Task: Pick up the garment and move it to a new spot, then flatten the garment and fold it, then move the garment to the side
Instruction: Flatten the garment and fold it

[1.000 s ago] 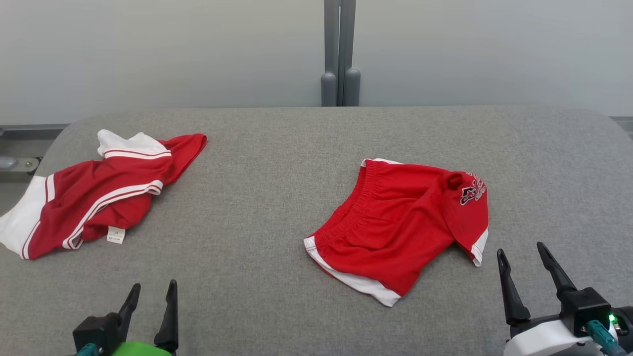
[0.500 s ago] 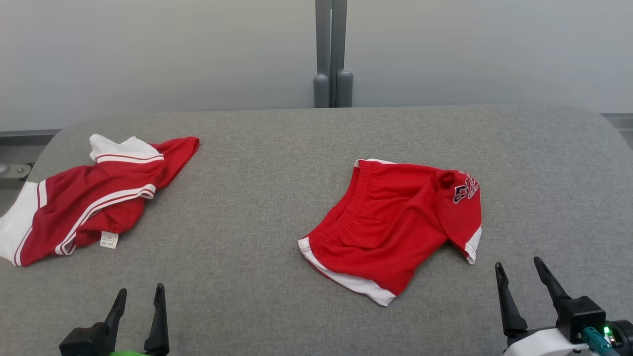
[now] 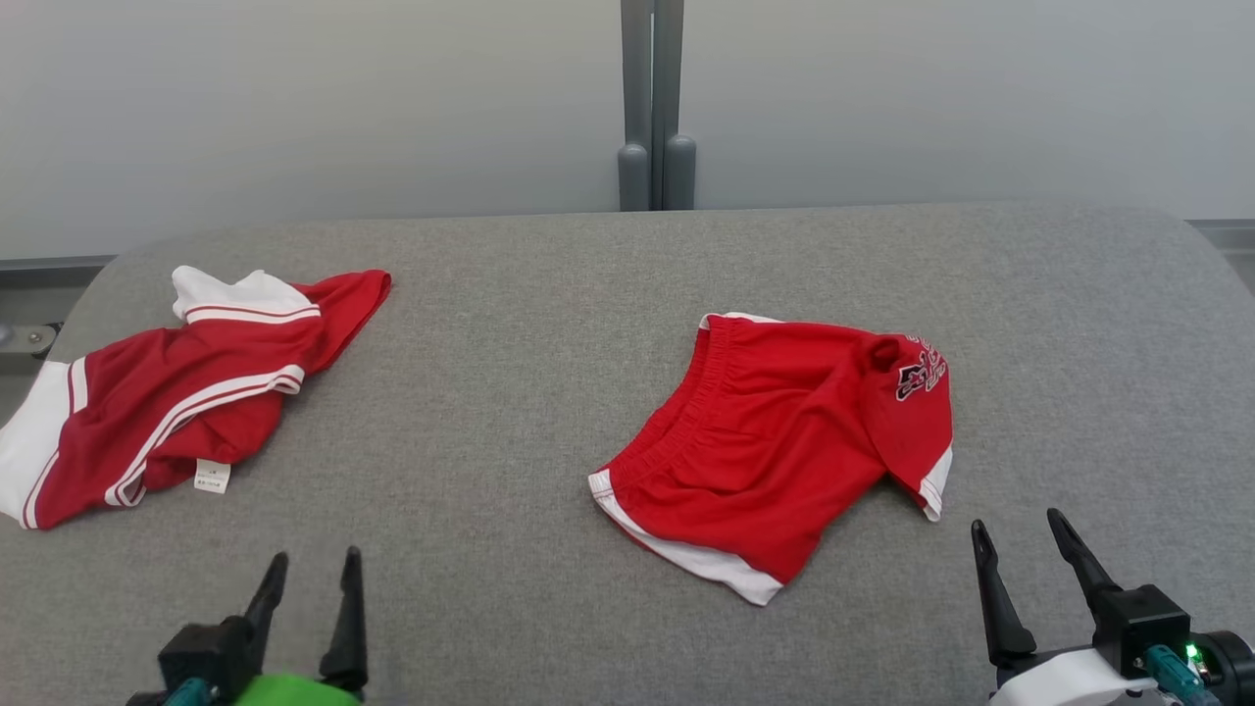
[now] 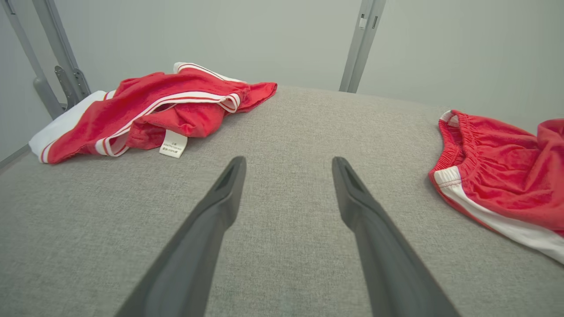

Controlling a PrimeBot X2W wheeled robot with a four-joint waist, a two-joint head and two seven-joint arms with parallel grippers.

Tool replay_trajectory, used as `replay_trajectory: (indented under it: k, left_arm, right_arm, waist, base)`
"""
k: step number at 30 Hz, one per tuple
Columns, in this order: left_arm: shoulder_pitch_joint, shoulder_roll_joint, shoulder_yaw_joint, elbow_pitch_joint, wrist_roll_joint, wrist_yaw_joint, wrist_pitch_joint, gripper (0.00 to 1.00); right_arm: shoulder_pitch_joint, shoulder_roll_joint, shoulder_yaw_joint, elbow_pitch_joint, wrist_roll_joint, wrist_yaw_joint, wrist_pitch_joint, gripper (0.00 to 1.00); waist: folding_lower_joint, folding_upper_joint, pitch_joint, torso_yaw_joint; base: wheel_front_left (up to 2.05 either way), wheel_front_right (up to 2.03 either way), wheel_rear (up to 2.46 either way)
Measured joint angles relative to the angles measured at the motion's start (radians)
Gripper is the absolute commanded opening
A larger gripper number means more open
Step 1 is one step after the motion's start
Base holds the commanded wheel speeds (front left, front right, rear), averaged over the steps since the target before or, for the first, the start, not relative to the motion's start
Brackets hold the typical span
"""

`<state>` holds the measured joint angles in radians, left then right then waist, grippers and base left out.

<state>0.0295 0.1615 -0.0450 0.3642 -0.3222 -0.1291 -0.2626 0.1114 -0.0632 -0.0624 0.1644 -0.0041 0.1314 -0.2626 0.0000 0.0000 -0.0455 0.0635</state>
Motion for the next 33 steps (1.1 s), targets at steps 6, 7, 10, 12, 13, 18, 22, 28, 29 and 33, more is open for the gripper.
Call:
replay_trajectory:
  k: [6,7,10,12,13,18,22,28,29,33]
  left_arm:
    - [-0.171,-0.006,-0.258,0.089,-0.086,0.000,0.010,1.00]
    - [-0.206,-0.006,-0.287,0.110,-0.105,0.000,0.021,1.00]
    - [-0.316,-0.010,-0.387,0.182,-0.158,0.000,0.094,1.00]
    - [-0.367,-0.023,-0.441,0.230,-0.218,0.000,0.153,1.00]
    - [-0.387,-0.022,-0.472,0.251,-0.239,0.000,0.176,1.00]
    - [-0.476,-0.007,-0.564,0.395,-0.303,-0.002,0.281,1.00]
    - [-0.532,-0.009,-0.559,0.503,-0.334,-0.002,0.289,1.00]
    - [-0.559,-0.027,-0.554,0.586,-0.418,-0.002,0.327,0.84]
    - [-0.563,-0.029,-0.563,0.585,-0.424,-0.002,0.328,0.64]
    - [-0.565,-0.035,-0.598,0.555,-0.465,-0.002,0.332,0.15]
  right_arm:
    - [-0.043,-0.021,0.053,0.000,0.003,0.000,0.000,1.00]
    - [-0.048,-0.025,0.059,-0.001,0.003,0.000,0.000,1.00]
    - [-0.066,-0.030,0.075,-0.001,0.004,0.000,0.000,1.00]
    - [-0.070,-0.030,0.080,0.000,0.004,0.000,0.000,1.00]
    - [-0.074,-0.029,0.080,0.000,0.005,0.000,0.000,1.00]
    - [-0.082,-0.018,0.077,0.004,0.009,0.000,0.000,1.00]
    - [-0.083,-0.010,0.078,0.007,0.009,0.000,0.000,1.00]
    - [-0.085,-0.006,0.071,0.007,0.010,0.000,0.000,1.00]
    - [-0.085,-0.006,0.069,0.007,0.010,0.000,0.000,1.00]
    - [-0.085,-0.004,0.061,0.010,0.010,0.000,0.000,1.00]
  waist:
    - [0.0000,0.0000,0.021,-0.024]
    - [0.0000,0.0000,0.026,-0.031]
    - [0.0000,0.0000,0.041,-0.056]
    - [0.0000,0.0000,0.051,-0.075]
    - [0.0000,0.0000,0.056,-0.086]
    - [0.0000,0.0000,0.083,-0.139]
    - [0.0000,0.0000,0.101,-0.183]
    - [0.0000,0.0000,0.120,-0.237]
    - [0.0000,0.0000,0.122,-0.242]
    - [0.0000,0.0000,0.125,-0.246]
  base:
    - [0.00,0.00,0.00]
    - [0.00,0.00,0.00]
    - [0.00,0.00,0.00]
    - [0.00,0.00,0.00]
    - [0.00,0.00,0.00]
    - [0.00,0.00,0.00]
    - [0.00,0.00,0.00]
    - [0.00,0.00,0.00]
    - [0.00,0.00,0.00]
    - [0.00,0.00,0.00]
